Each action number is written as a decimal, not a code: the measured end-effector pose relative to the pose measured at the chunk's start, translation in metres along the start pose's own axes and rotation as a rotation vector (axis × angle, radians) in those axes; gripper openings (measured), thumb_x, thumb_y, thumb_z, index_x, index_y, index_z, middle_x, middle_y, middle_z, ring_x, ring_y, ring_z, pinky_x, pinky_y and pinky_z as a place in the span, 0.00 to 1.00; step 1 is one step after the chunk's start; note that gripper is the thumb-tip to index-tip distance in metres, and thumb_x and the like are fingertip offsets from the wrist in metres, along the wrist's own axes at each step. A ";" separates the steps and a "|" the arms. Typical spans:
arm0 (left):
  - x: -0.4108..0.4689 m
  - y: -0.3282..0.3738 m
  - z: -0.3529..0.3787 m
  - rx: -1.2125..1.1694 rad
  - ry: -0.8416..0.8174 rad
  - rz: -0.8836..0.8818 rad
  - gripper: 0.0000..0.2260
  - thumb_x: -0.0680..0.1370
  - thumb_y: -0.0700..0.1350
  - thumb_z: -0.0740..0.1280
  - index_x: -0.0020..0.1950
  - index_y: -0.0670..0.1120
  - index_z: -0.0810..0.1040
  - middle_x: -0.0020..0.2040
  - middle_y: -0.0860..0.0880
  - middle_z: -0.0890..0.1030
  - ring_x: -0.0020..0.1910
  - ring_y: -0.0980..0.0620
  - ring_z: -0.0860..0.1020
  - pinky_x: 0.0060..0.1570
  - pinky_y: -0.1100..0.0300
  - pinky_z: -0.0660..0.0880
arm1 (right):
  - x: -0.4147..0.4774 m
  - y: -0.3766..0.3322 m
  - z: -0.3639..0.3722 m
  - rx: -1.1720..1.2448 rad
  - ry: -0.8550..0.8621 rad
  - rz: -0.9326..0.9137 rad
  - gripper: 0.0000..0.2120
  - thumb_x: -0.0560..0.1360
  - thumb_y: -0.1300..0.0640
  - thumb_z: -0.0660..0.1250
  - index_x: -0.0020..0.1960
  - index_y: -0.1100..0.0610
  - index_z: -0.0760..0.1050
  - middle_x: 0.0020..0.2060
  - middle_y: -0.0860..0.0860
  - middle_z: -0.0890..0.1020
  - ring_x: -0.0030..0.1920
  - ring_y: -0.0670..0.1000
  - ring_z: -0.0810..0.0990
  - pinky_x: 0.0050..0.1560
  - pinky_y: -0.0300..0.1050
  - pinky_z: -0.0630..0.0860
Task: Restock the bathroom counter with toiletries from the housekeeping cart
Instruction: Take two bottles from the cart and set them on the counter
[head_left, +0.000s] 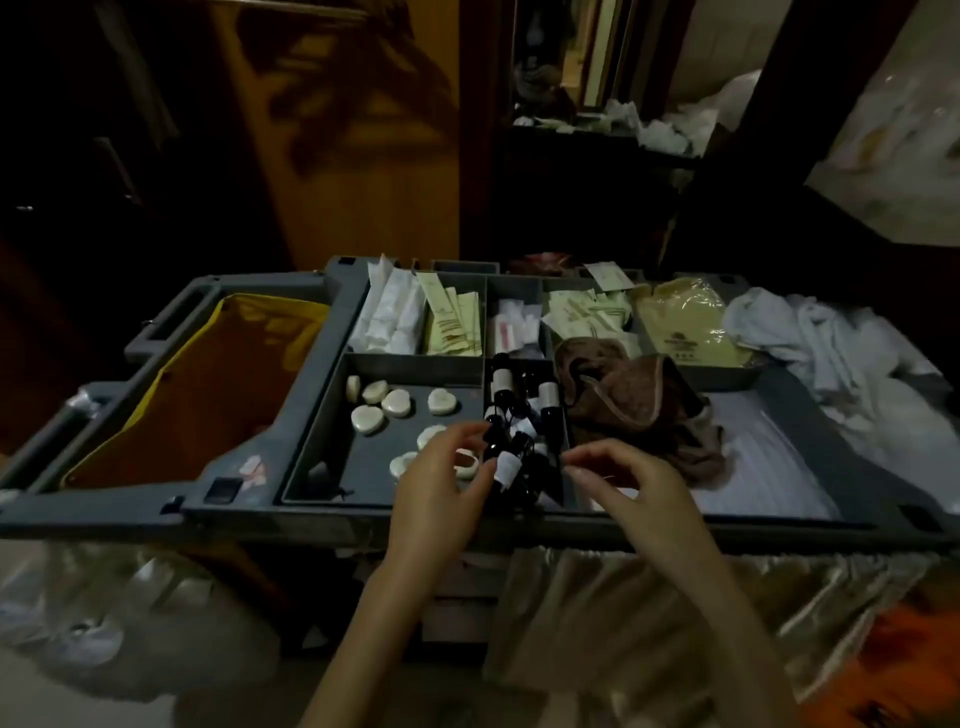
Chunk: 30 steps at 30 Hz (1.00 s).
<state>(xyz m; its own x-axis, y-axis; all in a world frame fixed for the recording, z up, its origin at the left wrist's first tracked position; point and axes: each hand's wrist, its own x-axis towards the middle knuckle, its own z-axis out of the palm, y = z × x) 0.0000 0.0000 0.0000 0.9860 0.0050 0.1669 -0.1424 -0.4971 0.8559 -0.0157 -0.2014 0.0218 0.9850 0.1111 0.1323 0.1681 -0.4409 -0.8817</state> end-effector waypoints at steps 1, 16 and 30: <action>0.006 -0.004 -0.003 0.025 -0.006 0.012 0.14 0.78 0.49 0.66 0.64 0.55 0.74 0.52 0.60 0.77 0.50 0.61 0.77 0.43 0.71 0.70 | 0.006 0.002 0.005 0.032 0.018 0.013 0.07 0.77 0.59 0.68 0.50 0.48 0.80 0.44 0.38 0.83 0.48 0.39 0.80 0.49 0.32 0.75; 0.020 -0.033 -0.009 -0.057 0.001 -0.104 0.13 0.78 0.45 0.68 0.62 0.53 0.76 0.51 0.58 0.80 0.51 0.62 0.78 0.51 0.61 0.77 | 0.079 0.036 0.017 -0.562 -0.030 -0.084 0.14 0.78 0.64 0.62 0.60 0.51 0.77 0.58 0.48 0.79 0.59 0.50 0.75 0.55 0.48 0.75; 0.089 -0.016 0.023 0.073 -0.085 0.044 0.14 0.77 0.43 0.69 0.63 0.50 0.77 0.53 0.53 0.81 0.50 0.58 0.77 0.49 0.64 0.72 | 0.094 0.051 0.017 -0.643 0.009 -0.111 0.23 0.78 0.61 0.65 0.71 0.50 0.69 0.67 0.46 0.72 0.68 0.50 0.68 0.63 0.46 0.71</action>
<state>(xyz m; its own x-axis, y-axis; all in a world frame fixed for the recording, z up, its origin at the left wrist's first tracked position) 0.0924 -0.0118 -0.0100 0.9832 -0.0905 0.1583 -0.1817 -0.5573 0.8102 0.0851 -0.1982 -0.0190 0.9601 0.1806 0.2136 0.2566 -0.8725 -0.4158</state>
